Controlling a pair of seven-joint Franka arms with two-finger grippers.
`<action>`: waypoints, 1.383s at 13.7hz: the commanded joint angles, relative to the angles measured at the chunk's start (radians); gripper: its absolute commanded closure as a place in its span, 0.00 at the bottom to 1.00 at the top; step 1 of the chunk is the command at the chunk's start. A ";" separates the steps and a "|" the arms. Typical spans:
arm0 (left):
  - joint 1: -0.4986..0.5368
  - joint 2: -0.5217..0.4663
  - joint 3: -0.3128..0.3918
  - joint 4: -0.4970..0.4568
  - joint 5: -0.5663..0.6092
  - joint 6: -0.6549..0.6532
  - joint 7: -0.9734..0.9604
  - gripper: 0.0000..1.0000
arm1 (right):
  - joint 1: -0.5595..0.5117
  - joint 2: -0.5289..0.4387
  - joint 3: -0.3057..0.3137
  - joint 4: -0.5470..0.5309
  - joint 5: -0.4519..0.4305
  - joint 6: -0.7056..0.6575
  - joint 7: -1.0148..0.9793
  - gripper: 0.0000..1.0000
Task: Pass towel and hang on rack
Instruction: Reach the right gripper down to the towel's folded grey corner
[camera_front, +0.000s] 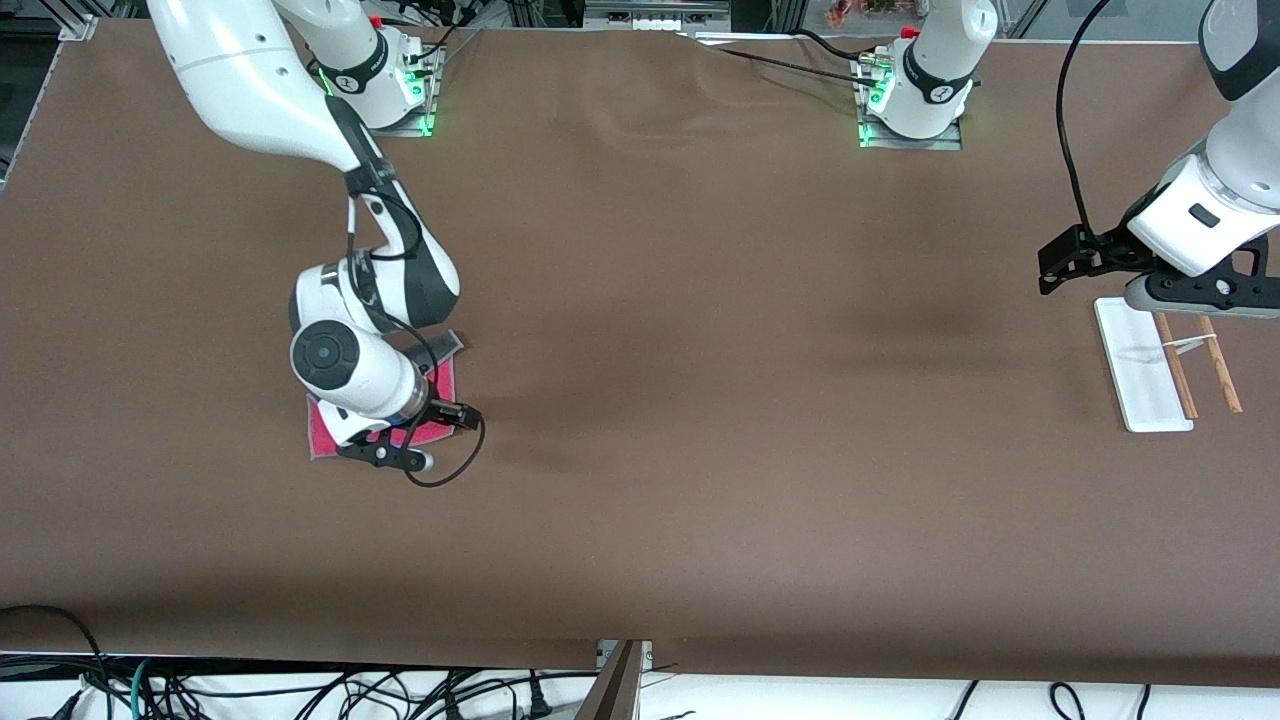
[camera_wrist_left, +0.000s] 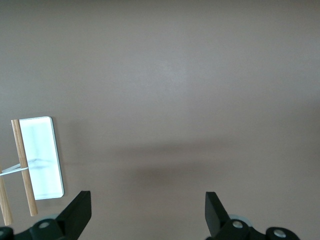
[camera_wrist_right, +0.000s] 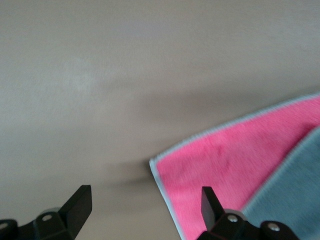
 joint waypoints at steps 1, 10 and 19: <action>-0.001 0.012 -0.005 0.030 0.021 -0.019 -0.004 0.00 | 0.000 0.043 -0.003 0.031 -0.010 0.027 0.018 0.04; -0.002 0.012 -0.005 0.030 0.021 -0.021 -0.004 0.00 | -0.011 0.063 -0.006 -0.009 -0.018 0.087 0.007 0.47; -0.001 0.012 -0.005 0.030 0.021 -0.021 -0.004 0.00 | -0.008 0.040 0.003 -0.008 0.001 0.012 0.010 1.00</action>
